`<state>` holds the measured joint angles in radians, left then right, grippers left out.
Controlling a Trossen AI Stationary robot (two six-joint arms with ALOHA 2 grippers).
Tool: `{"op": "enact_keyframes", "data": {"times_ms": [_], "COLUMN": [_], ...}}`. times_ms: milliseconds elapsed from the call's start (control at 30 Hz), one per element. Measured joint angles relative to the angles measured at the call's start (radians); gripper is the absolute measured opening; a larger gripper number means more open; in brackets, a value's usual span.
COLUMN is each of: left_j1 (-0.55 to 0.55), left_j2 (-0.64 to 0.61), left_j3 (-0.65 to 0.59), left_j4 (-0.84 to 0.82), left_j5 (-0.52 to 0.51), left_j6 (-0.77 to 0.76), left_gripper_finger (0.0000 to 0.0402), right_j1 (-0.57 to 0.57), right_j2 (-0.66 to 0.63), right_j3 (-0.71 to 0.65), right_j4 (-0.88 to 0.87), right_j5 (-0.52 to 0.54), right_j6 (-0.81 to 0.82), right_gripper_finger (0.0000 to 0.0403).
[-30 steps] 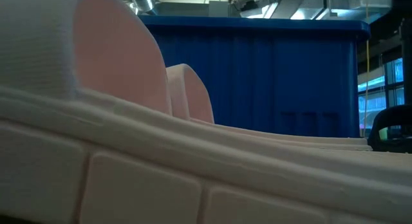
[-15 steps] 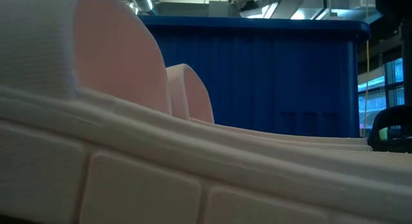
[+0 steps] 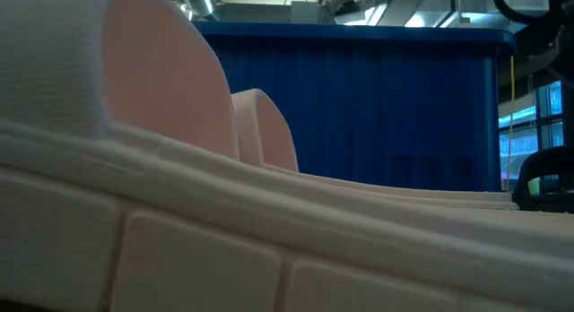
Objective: Pick and place slides into bin
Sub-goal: Put the black slide into the blue container
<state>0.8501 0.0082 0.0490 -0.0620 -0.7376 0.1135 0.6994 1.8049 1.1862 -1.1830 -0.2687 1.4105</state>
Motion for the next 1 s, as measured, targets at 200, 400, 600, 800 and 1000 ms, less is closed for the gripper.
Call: {"op": "enact_keyframes", "data": {"times_ms": [200, 400, 600, 800, 1000], "left_j1": [0.0, 0.0, 0.0, 0.0, 0.0], "left_j2": [0.0, 0.0, 0.0, 0.0, 0.0], "left_j3": [0.0, 0.0, 0.0, 0.0, 0.0], "left_j4": [0.0, 0.0, 0.0, 0.0, 0.0], "left_j5": [0.0, 0.0, 0.0, 0.0, 0.0], "left_j6": [0.0, -0.006, -0.007, -0.007, -0.008], "left_gripper_finger": [0.0176, 0.0176, 0.0176, 0.0176, 0.0176], "right_j1": [0.0, 0.0, 0.0, 0.0, 0.0], "right_j2": [0.021, 0.021, 0.021, 0.021, 0.02], "right_j3": [-0.001, -0.001, -0.001, -0.001, 0.0], "right_j4": [-0.112, -0.144, -0.143, -0.157, -0.158], "right_j5": [0.002, 0.004, 0.004, 0.001, -0.006], "right_j6": [0.003, 0.002, 0.0, -0.002, -0.005], "right_gripper_finger": [0.0254, 0.024, 0.0174, 0.0086, 0.0014]}}
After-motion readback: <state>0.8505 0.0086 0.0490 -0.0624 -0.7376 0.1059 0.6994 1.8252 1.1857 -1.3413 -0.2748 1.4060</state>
